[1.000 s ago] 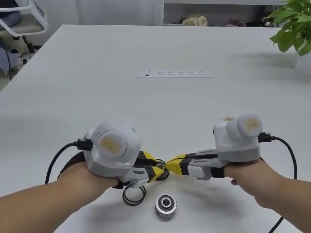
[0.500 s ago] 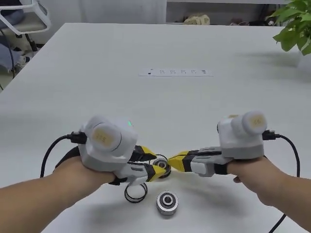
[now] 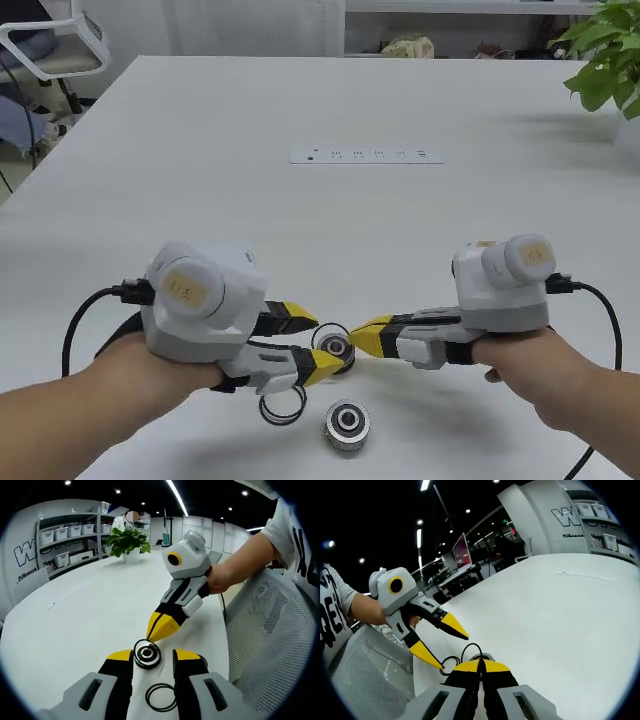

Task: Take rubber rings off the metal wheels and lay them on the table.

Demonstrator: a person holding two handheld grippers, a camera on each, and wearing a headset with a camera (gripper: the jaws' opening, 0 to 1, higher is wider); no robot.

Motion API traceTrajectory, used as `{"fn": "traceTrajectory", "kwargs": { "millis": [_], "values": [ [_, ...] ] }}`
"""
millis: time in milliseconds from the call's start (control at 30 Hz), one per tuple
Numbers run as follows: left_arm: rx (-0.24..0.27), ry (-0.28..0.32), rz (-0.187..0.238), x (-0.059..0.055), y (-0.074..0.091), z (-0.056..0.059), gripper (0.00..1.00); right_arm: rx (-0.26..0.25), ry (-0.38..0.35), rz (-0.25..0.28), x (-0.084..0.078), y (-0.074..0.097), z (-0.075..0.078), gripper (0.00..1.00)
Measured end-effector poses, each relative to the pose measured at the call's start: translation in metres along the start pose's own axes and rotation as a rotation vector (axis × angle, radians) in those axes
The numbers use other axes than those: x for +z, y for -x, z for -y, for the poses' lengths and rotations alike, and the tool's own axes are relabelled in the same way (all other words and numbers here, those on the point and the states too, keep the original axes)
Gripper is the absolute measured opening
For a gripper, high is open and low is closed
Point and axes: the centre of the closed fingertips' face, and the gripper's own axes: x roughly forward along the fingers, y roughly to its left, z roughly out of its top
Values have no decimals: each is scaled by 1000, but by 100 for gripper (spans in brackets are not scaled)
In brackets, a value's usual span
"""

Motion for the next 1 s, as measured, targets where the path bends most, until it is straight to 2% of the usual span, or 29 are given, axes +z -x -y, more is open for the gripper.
{"fn": "traceTrajectory", "kwargs": {
  "millis": [400,767,1000],
  "values": [
    [12,15,36,9,17,1,39,15,-6,3,2,1,-4,0],
    [38,28,62,10,35,-1,46,30,-13,6,6,0,-11,0],
    [53,32,63,6,45,-3,50,48,-16,7,9,-2,-17,0]
  ]
}}
